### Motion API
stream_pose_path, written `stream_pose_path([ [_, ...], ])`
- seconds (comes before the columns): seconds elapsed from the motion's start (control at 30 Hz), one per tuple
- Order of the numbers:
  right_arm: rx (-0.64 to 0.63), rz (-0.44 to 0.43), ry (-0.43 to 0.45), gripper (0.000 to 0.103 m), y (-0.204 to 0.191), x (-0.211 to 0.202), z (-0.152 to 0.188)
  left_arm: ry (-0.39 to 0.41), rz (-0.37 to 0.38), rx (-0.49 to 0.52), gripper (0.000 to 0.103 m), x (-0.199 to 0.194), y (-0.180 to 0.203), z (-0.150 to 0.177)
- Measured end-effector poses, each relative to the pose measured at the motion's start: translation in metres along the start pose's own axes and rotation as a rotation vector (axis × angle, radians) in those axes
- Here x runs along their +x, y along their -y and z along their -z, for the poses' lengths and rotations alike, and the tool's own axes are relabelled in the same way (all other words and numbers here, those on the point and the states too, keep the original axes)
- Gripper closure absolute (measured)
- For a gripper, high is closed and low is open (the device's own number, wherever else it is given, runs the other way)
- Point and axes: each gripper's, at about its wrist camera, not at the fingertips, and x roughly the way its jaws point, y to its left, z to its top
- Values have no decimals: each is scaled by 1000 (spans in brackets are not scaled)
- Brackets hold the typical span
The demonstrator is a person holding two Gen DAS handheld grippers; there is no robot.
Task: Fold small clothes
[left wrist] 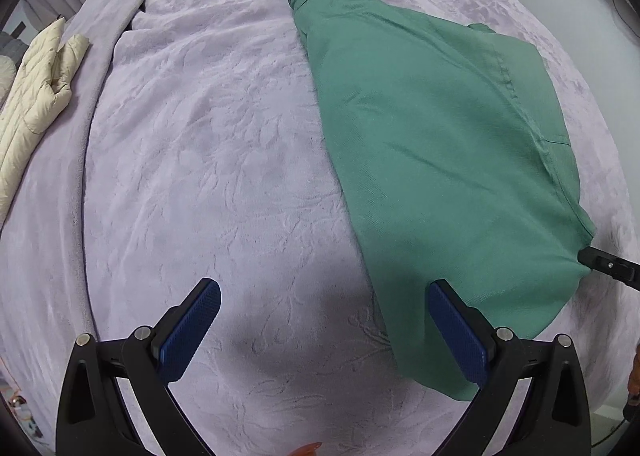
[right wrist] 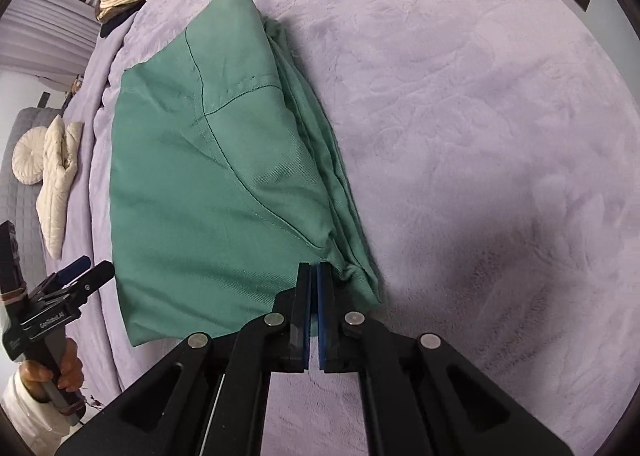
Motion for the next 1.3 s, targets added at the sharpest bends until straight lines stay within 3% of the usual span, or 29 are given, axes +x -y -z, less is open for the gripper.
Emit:
stream_pose_path([
  [0.03, 5, -6, 10, 98, 1, -6, 1, 0, -2, -1, 0, 0, 0, -1],
  [0.23, 37, -27, 70, 97, 4, -34, -1, -1, -7, 4, 0, 0, 2, 0],
  [0.63, 33, -50, 44, 96, 2, -27, -4, -12, 0, -12, 0, 2, 7, -3],
  [0.7, 30, -43, 38, 87, 3, -27, -6, -15, -1, -19, 0, 2, 8, -4],
  [0.8, 28, -34, 41, 54, 5, -27, -9, -17, -5, -26, 0, 3, 9, -6],
  [1.0, -10, -49, 23, 52, 5, -24, -20, -25, -17, -55, 0, 2, 13, -9],
  [1.3, -61, -86, -6, 36, 9, -19, -41, -23, -16, -118, 0, 1, 20, -12],
])
